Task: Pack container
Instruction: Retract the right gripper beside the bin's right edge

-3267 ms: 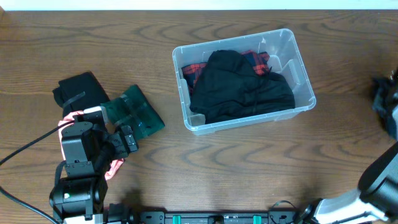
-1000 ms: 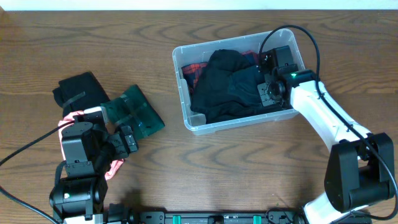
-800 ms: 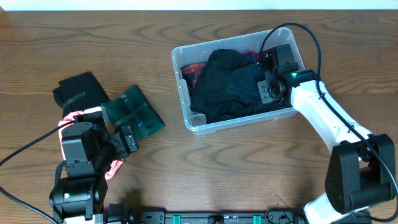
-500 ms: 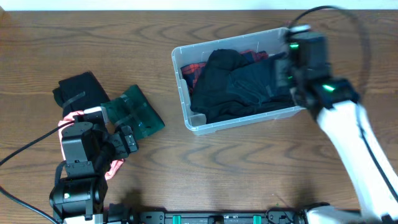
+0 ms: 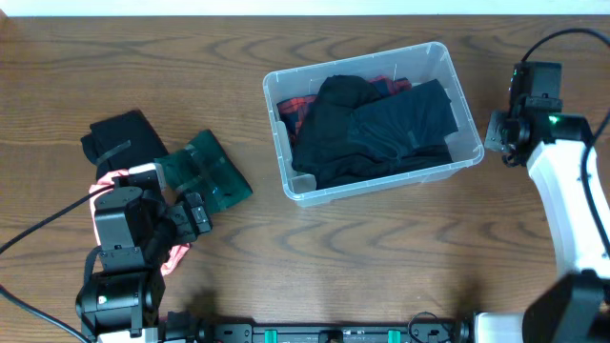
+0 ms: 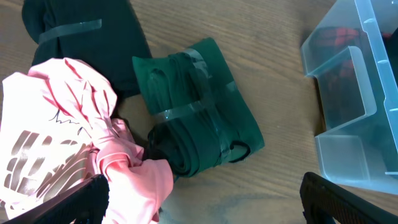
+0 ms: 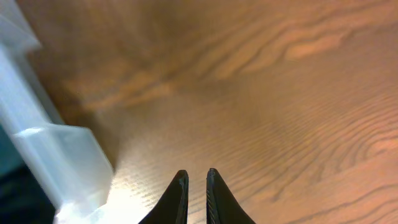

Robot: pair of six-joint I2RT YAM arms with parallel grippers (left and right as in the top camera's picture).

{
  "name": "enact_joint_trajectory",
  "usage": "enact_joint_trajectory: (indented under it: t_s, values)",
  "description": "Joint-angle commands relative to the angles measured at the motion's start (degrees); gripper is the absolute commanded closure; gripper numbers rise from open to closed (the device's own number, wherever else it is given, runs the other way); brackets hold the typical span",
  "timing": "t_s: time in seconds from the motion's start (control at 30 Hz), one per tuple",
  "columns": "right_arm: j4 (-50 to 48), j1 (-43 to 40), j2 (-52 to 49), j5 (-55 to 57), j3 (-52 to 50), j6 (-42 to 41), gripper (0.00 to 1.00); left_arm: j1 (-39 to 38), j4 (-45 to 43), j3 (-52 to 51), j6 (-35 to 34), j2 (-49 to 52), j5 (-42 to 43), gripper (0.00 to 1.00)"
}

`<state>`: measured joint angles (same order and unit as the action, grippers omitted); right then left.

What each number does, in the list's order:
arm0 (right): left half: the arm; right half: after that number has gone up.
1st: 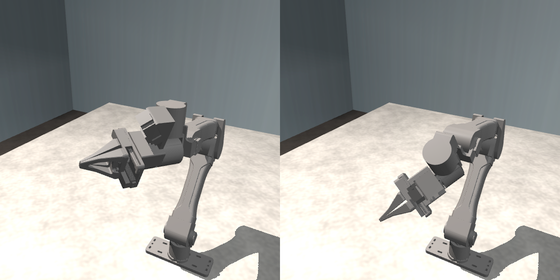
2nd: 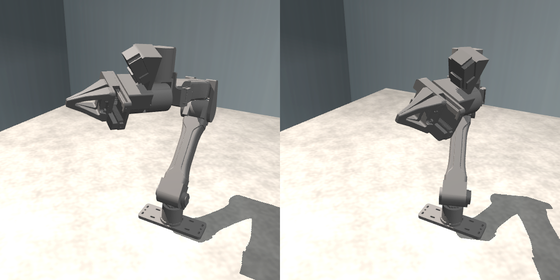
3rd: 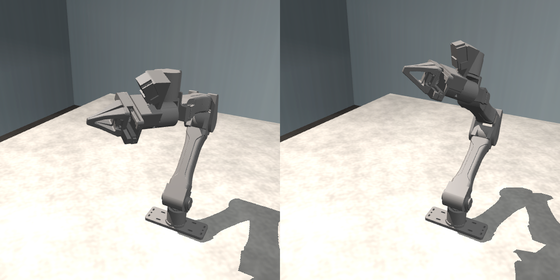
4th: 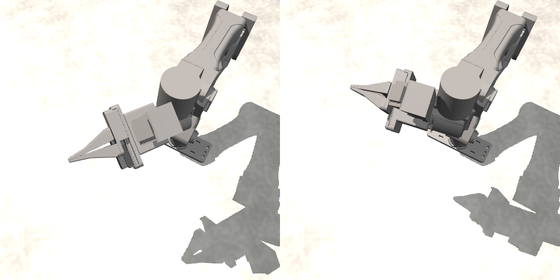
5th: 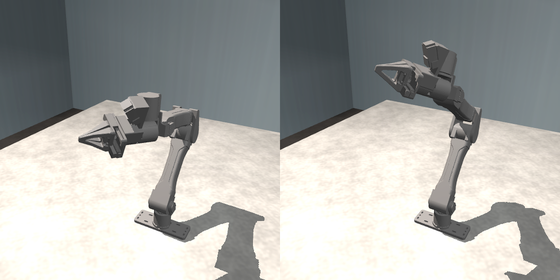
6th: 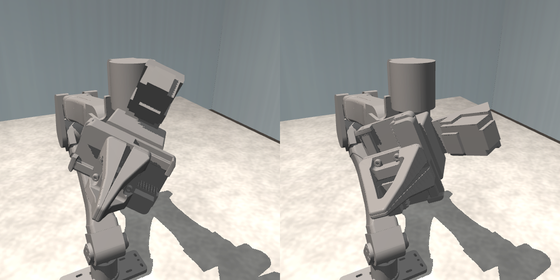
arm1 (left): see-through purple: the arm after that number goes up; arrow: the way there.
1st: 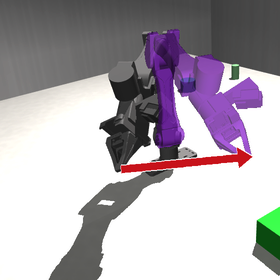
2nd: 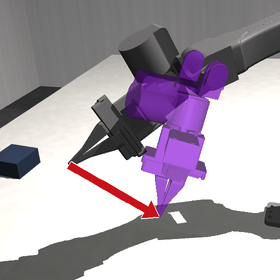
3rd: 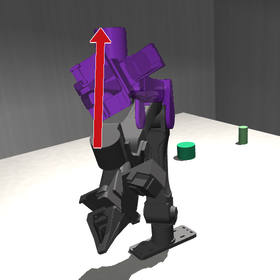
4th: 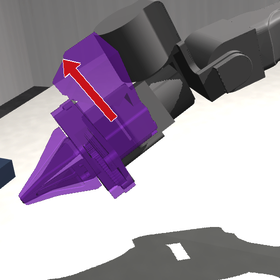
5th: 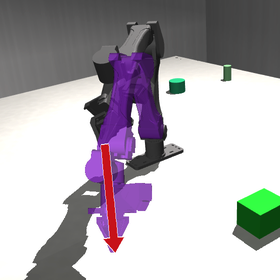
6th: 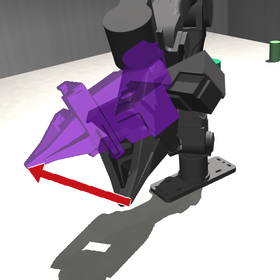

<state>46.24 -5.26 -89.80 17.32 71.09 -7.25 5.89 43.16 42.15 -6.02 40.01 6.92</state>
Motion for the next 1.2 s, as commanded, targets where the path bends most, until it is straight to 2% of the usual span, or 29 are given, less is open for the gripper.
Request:
enact_joint_trajectory:
  t_s: [0.0,0.07,0.13,0.2,0.73,0.93,1.13,1.17]
  values:
    - [0.66,-0.35,-2.62,-2.4,-0.28,-0.87,0.91,-0.13,0.09,1.22,-0.26,-0.02,0.09,0.02]
    - [0.81,-0.13,-3.89,-8.94,-0.28,3.23,0.98,-0.13,0.09,1.22,-0.26,-0.02,0.09,0.02]
    - [1.11,0.02,-4.24,-18.95,-0.28,9.46,0.98,-0.13,0.09,1.2,-0.26,-0.02,0.09,0.02]
    - [1.99,0.02,-4.17,-23.98,-0.28,12.07,0.96,-0.13,0.11,1.2,-0.26,-0.02,0.09,0.02]
    - [14.03,-0.04,-4.07,-32.37,-0.28,12.24,0.95,-0.13,0.09,1.22,-0.26,-0.02,0.09,0.02]
    - [13.9,-0.09,-4.07,-26.34,-0.28,9.25,0.84,-0.13,0.09,1.22,-0.26,-0.02,0.09,0.02]
    - [14.38,-1.01,-4.07,-19.21,-0.28,3.56,0.68,-0.13,-0.35,1.22,-0.28,-0.02,0.11,0.02]
    - [14.56,-1.36,-4.07,-19.23,-0.28,3.34,0.63,-0.13,-0.42,1.2,-0.28,-0.02,0.11,0.02]
